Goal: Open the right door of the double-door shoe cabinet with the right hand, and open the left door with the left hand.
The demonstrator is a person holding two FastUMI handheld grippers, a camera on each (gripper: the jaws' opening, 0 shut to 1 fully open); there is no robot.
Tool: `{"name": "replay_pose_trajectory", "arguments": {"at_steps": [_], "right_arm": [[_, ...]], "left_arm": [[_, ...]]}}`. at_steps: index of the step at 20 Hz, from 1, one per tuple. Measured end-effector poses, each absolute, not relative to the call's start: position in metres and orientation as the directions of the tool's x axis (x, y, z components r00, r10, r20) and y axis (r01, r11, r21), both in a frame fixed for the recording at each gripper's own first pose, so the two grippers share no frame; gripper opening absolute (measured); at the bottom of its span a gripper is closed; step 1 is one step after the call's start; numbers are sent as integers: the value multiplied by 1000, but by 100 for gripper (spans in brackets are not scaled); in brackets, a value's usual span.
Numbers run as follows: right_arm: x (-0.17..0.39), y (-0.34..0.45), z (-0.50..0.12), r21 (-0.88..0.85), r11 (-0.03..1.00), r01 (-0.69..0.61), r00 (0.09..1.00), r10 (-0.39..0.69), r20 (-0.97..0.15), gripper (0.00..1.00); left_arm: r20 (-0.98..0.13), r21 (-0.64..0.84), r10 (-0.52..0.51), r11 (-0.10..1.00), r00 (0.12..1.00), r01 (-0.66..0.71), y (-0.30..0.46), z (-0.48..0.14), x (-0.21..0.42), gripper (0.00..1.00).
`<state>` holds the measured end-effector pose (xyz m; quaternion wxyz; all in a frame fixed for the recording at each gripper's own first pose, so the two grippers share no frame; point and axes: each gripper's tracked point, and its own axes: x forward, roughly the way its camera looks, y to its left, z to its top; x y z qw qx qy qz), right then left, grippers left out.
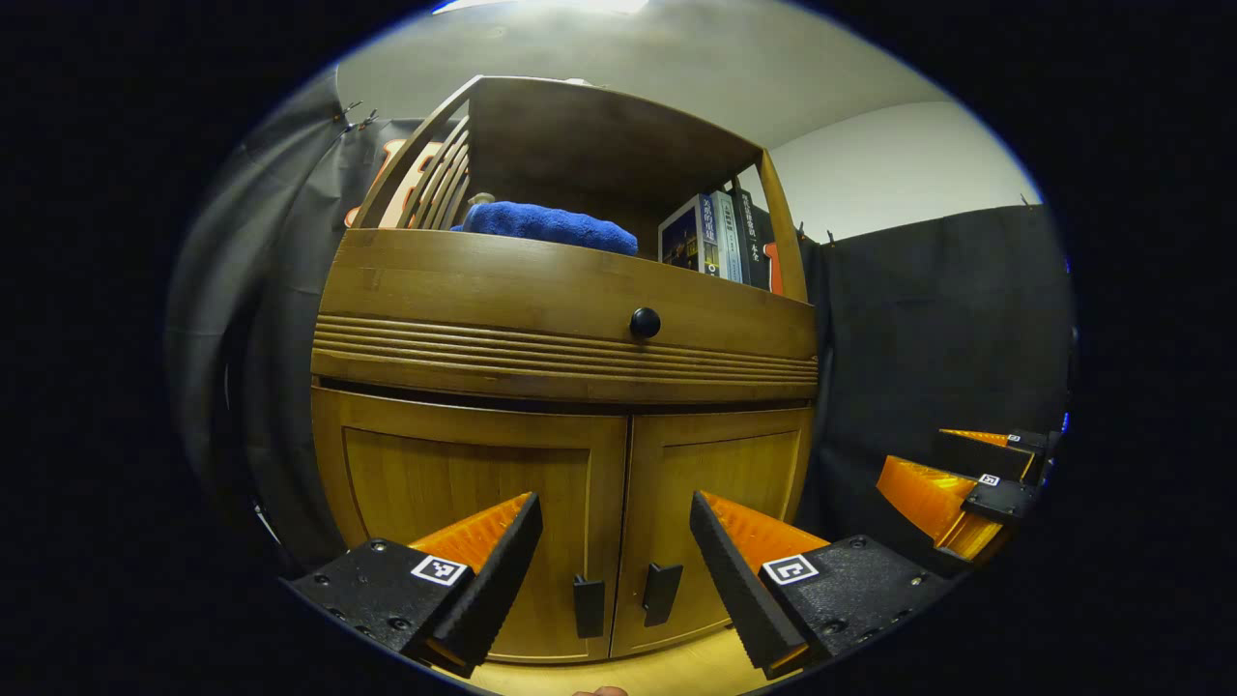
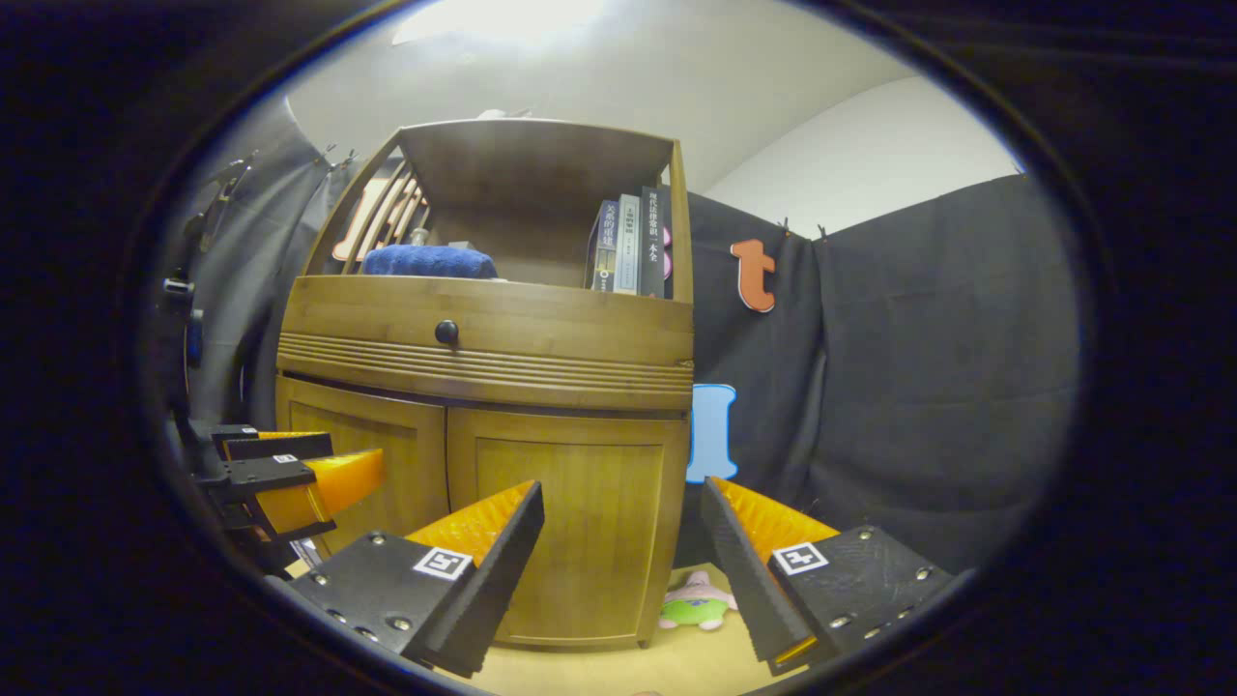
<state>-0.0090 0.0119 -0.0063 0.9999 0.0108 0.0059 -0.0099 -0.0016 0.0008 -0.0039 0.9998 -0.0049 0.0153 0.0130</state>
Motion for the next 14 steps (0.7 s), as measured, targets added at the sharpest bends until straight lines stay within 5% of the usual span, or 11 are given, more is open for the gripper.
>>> {"name": "replay_pose_trajectory", "arguments": {"at_steps": [14], "right_arm": [[1, 21, -25, 63, 998, -19, 998, 22, -54, 96]], "left_arm": [[-93, 4, 83, 997, 992, -83, 11, -26, 11, 95]]}}
